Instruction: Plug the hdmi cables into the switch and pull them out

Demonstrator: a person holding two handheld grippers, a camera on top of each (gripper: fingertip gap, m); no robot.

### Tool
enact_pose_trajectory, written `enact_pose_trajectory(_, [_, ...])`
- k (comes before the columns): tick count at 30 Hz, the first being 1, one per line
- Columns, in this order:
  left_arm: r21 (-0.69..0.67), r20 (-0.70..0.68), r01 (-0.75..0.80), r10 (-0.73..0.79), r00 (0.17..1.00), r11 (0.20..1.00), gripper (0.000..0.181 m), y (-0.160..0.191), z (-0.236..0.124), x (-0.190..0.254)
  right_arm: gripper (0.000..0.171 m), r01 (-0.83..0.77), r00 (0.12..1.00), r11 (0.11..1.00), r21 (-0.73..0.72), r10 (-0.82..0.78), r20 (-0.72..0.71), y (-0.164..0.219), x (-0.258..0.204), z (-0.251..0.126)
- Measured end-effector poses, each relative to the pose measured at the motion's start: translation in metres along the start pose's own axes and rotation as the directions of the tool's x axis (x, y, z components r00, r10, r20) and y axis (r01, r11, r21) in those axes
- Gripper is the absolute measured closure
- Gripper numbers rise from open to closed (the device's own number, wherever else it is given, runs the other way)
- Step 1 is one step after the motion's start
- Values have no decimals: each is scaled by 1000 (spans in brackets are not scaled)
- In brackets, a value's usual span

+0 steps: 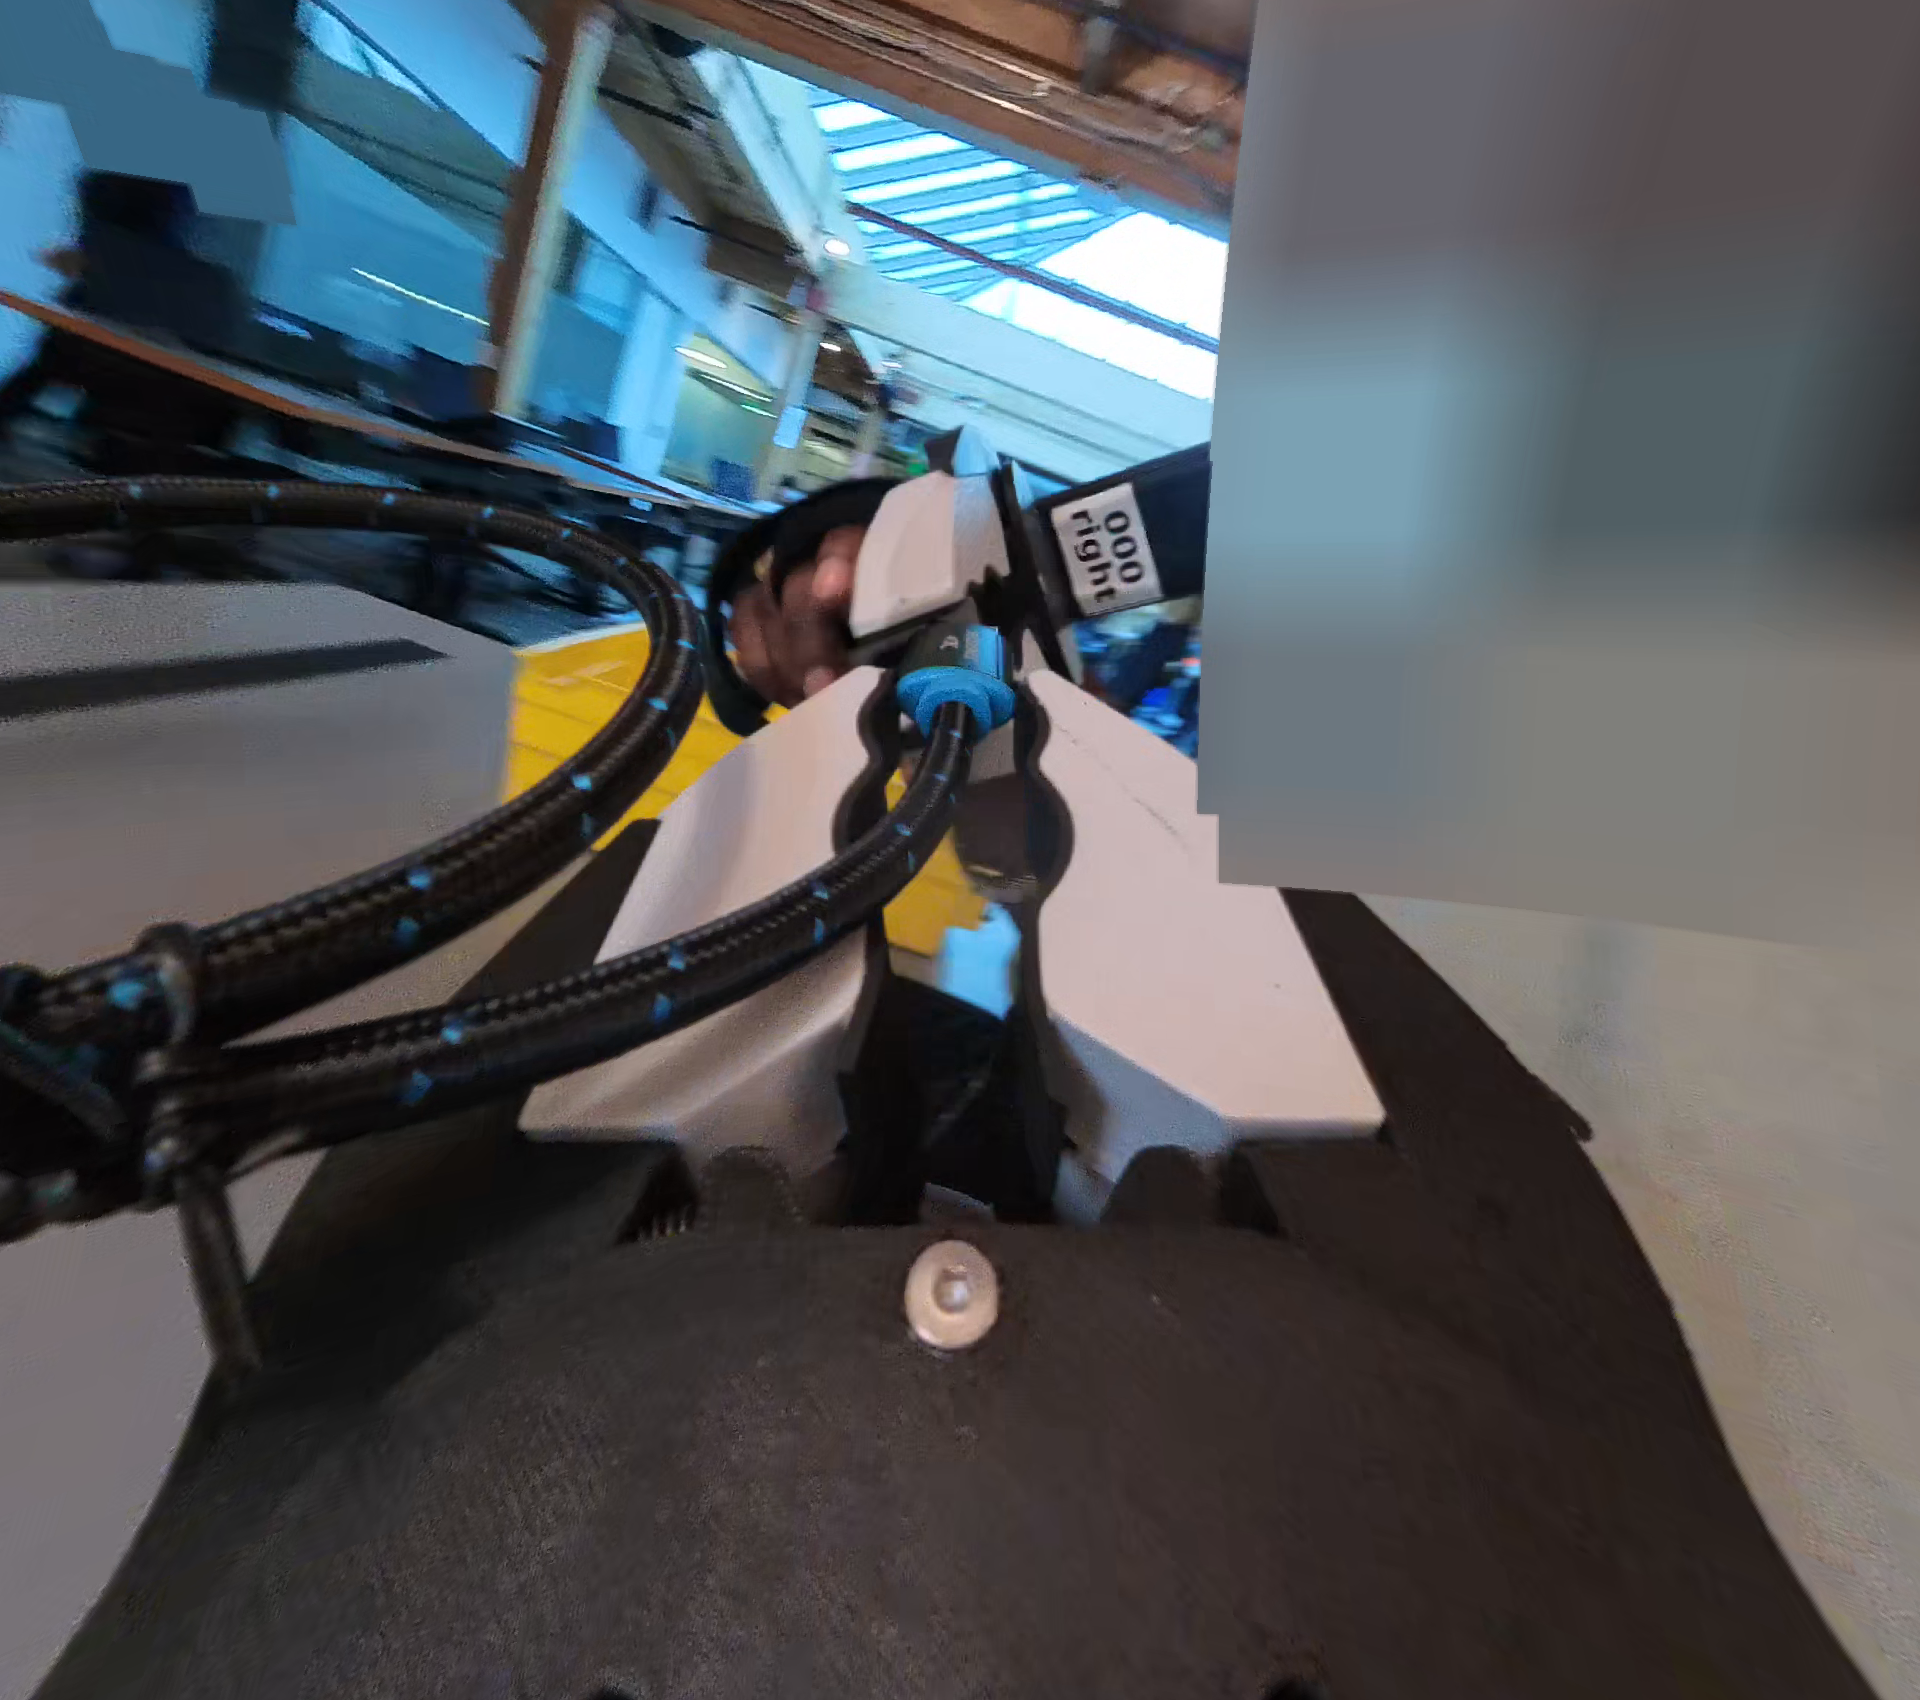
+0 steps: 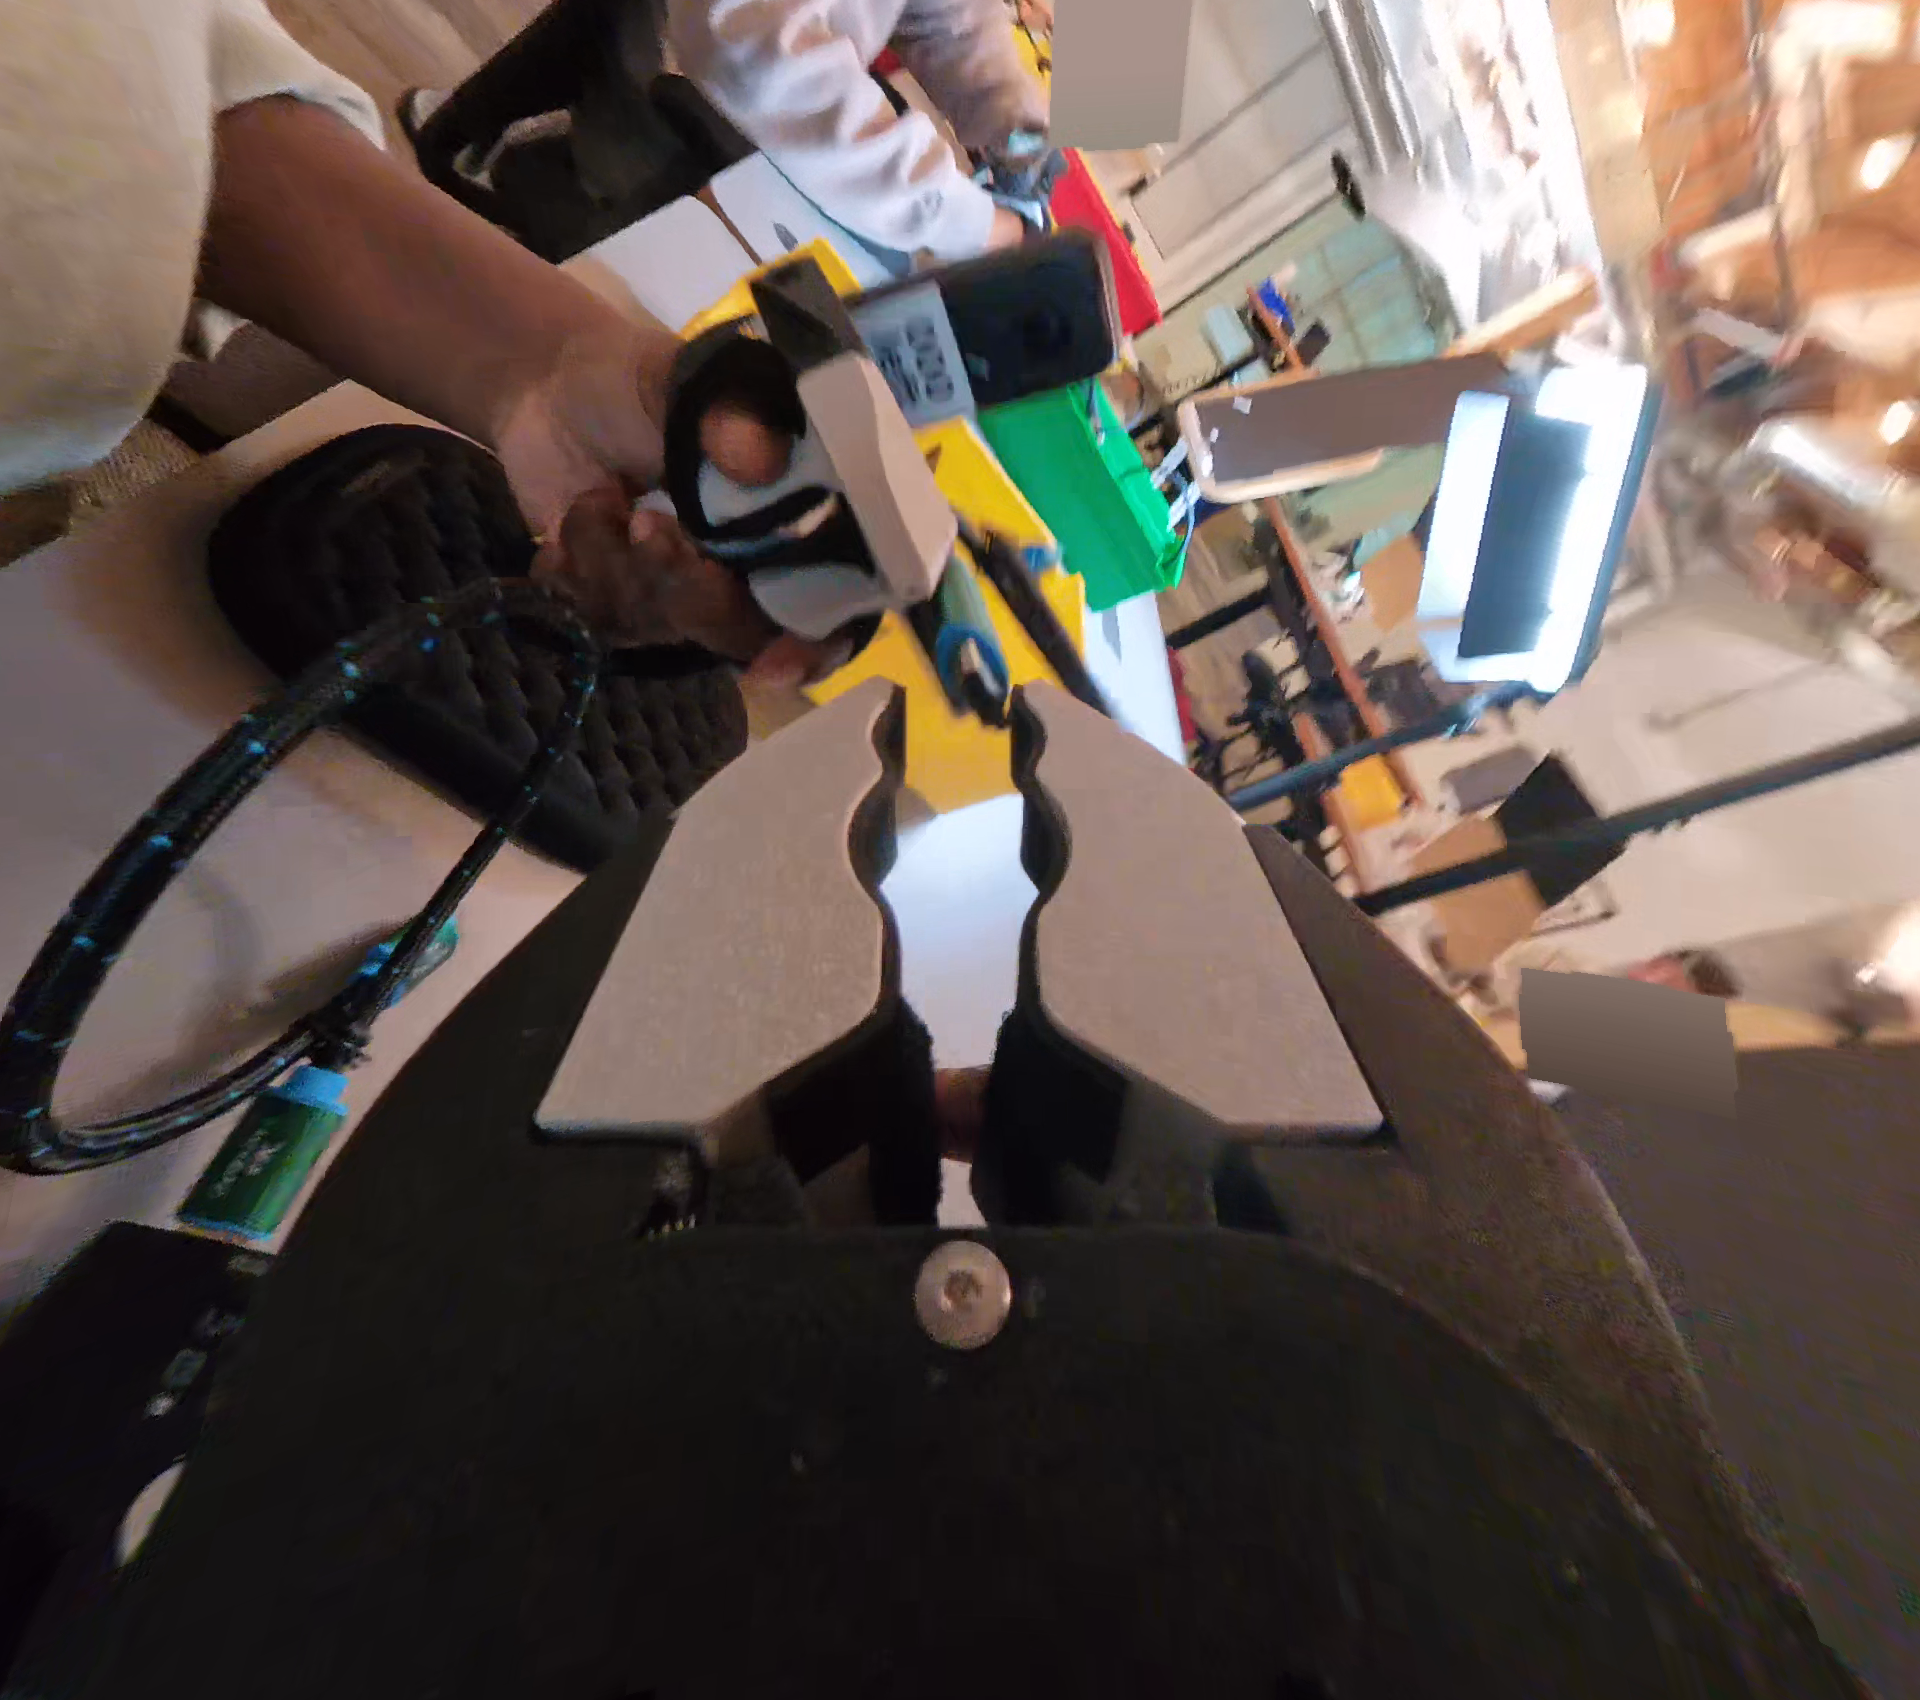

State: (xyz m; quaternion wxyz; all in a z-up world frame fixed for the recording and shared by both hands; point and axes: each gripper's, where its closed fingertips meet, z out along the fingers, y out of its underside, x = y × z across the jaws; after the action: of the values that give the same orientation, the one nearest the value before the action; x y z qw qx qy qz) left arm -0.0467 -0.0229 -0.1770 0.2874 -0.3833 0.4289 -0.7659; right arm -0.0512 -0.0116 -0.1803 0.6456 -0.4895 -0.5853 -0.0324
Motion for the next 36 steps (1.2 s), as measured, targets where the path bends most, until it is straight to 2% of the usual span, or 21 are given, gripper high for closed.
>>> enact_pose_trajectory(5, [-46,194,-255,259,946,966,161,-11,-15,-17,135,-329,943,940,-94,332,20,34,-6,-12])
enact_pose_trajectory(9, [-172,253,-369,402,880,914,161,-8,-28,-23,107,-575,806,806,-143,588,72,40,-27,-41])
enact_pose_trajectory(11, [-230,264,-396,449,854,889,161,-2,-34,-27,96,-647,745,743,-172,664,68,43,-40,-58])
enact_pose_trajectory(13, [-277,275,-410,481,833,869,161,3,-38,-33,87,-686,697,674,-274,716,16,58,-59,-71])
enact_pose_trajectory(16, [-313,287,-419,506,814,852,160,6,-39,-42,71,-643,726,624,-445,681,-95,84,-90,-80])
enact_pose_trajectory(18, [-327,276,-433,523,807,840,160,8,-35,-46,72,-569,770,595,-567,627,-115,99,-114,-86])
enact_pose_trajectory(21, [-336,238,-433,520,820,837,160,12,-27,-48,86,-464,816,497,-733,561,-136,123,-139,-100])
enact_pose_trajectory(23, [-333,216,-435,517,829,837,160,15,-23,-47,89,-408,848,467,-785,513,-136,132,-143,-103])
enact_pose_trajectory(25, [-341,206,-434,517,831,834,160,18,-21,-49,99,-393,861,504,-769,497,-114,131,-140,-95])
enact_pose_trajectory(29, [-376,211,-446,544,812,812,160,24,-24,-51,111,-356,859,486,-798,507,-74,143,-147,-87])
enact_pose_trajectory(32, [-398,221,-451,560,798,799,160,28,-29,-54,124,-443,816,487,-753,567,-114,151,-151,-75])
enact_pose_trajectory(36, [-433,177,-487,602,779,758,160,35,-32,-57,130,-407,855,608,-682,515,-51,148,-148,-70])
